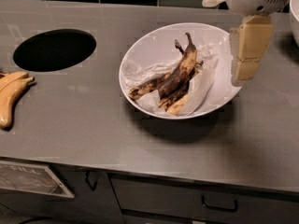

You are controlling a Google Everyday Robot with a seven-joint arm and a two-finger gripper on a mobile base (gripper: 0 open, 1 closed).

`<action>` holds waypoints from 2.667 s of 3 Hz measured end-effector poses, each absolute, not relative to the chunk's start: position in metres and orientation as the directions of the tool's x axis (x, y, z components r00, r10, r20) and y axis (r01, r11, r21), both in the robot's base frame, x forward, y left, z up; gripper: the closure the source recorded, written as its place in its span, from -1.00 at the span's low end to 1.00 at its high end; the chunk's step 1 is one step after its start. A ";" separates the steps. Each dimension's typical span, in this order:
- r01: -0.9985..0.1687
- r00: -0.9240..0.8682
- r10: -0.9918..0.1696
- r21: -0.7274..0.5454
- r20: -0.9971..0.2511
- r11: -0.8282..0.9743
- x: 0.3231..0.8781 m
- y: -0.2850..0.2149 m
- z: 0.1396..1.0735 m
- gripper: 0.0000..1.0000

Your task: Pick banana from white bowl

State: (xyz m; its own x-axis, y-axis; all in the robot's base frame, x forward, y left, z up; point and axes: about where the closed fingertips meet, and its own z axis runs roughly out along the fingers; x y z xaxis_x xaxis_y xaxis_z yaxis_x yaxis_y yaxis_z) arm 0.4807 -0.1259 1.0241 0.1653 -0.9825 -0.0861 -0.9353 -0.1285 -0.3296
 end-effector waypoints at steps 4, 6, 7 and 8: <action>-0.902 0.328 -0.941 -0.322 -0.080 -0.287 0.535 -0.069 1.007 -0.67; -0.920 0.332 -0.929 -0.276 -0.164 -0.280 0.548 -0.076 0.971 -0.68; -0.916 0.334 -0.928 -0.288 -0.166 -0.279 0.550 -0.073 0.972 -1.00; -0.916 0.334 -0.928 -0.287 -0.166 -0.279 0.550 -0.073 0.972 -1.00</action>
Offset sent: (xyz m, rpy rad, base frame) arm 0.0401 0.0537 -0.0060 -0.0109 -0.0457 0.1344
